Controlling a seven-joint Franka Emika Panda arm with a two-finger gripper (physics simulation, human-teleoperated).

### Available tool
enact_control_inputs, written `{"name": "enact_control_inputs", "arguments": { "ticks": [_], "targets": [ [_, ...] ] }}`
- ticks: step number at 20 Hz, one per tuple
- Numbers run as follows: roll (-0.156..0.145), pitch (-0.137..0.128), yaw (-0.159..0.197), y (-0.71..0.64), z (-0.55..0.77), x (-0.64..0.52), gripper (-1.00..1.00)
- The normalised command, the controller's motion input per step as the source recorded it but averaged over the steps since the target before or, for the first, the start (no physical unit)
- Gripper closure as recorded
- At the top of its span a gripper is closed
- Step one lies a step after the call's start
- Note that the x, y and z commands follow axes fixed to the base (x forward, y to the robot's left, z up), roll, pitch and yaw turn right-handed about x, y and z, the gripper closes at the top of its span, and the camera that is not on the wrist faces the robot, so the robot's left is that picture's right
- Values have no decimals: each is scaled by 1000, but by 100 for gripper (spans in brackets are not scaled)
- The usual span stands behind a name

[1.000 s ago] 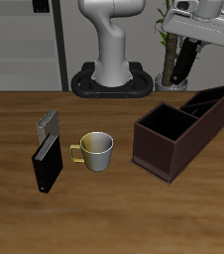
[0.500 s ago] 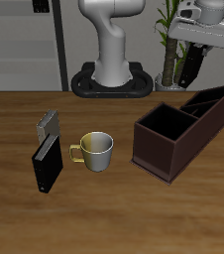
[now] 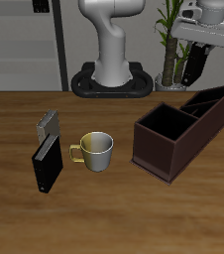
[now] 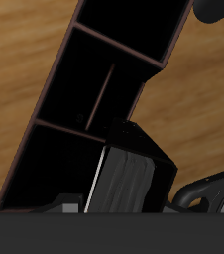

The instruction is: Place the left black book into the left desk caddy's left compartment

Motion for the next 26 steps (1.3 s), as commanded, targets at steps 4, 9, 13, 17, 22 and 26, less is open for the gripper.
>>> {"name": "enact_control_inputs", "arguments": {
  "ticks": [4, 9, 13, 17, 22, 26],
  "targets": [
    [42, -10, -49, 258, 36, -161, 100],
    [54, 14, -29, 170, -19, -82, 100],
    [24, 28, 0, 144, -145, 8, 100],
    [37, 40, -7, 80, -138, 168, 100],
    [41, 26, -32, 209, -105, 85, 100],
    [69, 17, -32, 250, -52, -7, 100]
  ]
}}
